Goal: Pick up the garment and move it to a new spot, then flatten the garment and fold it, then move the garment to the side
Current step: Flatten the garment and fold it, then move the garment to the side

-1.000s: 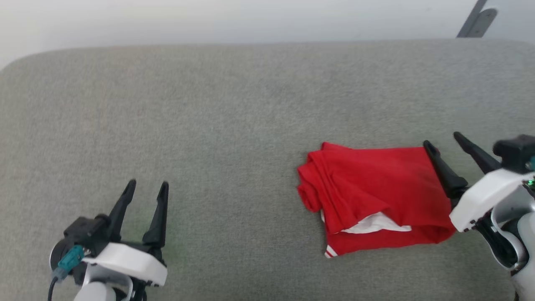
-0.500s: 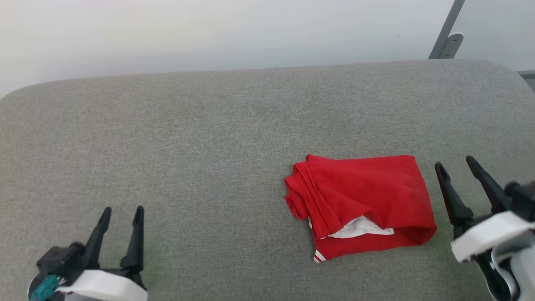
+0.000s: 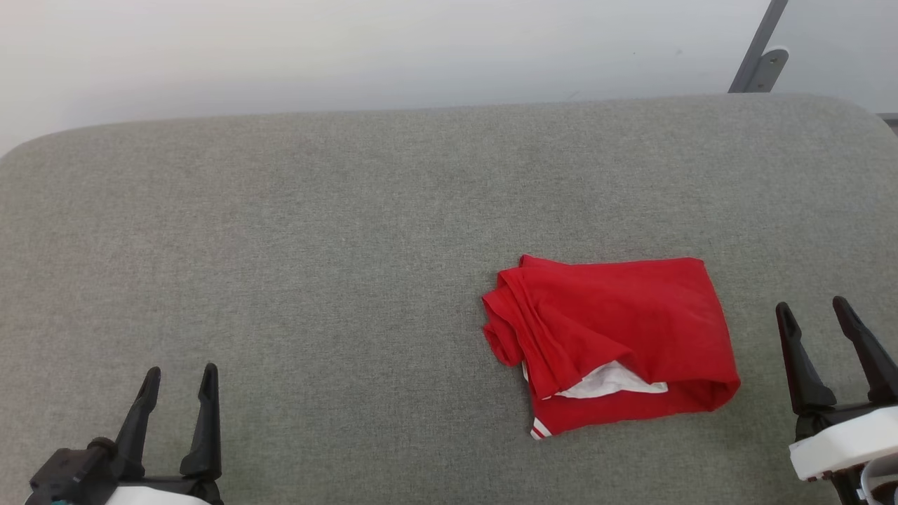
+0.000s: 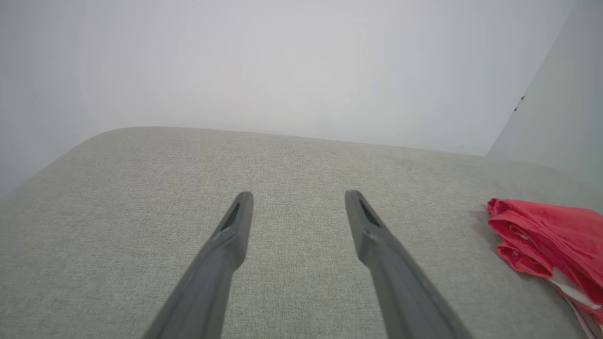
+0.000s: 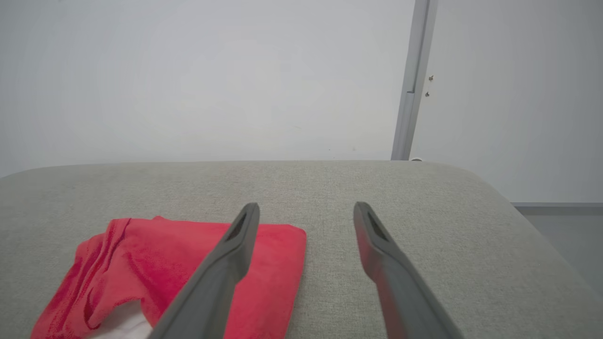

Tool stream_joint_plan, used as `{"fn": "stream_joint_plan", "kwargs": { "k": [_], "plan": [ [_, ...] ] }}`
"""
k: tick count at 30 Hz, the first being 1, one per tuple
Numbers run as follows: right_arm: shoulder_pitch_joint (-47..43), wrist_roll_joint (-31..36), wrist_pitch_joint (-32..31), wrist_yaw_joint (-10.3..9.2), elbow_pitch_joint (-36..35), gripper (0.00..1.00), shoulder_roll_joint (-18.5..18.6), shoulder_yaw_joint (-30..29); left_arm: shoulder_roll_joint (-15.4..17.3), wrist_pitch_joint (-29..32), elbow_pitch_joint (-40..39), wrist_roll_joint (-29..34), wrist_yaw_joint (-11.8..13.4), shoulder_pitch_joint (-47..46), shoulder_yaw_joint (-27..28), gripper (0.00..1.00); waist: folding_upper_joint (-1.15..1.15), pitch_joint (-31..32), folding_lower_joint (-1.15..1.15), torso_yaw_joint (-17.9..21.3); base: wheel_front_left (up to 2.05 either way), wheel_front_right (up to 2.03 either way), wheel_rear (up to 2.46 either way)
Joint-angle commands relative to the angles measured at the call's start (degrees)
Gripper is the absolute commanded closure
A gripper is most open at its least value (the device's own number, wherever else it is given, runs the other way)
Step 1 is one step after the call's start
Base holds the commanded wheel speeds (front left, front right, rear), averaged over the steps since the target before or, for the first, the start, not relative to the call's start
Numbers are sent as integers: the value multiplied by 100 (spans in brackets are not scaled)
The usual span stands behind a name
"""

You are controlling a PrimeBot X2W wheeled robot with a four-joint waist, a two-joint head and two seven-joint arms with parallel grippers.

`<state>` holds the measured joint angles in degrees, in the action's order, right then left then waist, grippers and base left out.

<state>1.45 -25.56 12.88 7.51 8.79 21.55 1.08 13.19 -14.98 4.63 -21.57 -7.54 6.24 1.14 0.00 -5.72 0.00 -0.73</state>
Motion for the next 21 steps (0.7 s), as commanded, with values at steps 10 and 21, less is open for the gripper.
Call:
{"fn": "stream_joint_plan", "kwargs": {
  "k": [10, 21],
  "plan": [
    [-188, 136, -320, -4, -339, 0, -181, -132, -24, -29, -68, 69, 15, 44, -32, 0, 0, 46, 0, -37, 0, 0, 0],
    [3, 43, -824, -4, -409, 0, 4, 53, -103, -29, -127, 95, 15, -101, -97, 0, 0, -113, 0, -82, 0, 0, 0]
  ]
}}
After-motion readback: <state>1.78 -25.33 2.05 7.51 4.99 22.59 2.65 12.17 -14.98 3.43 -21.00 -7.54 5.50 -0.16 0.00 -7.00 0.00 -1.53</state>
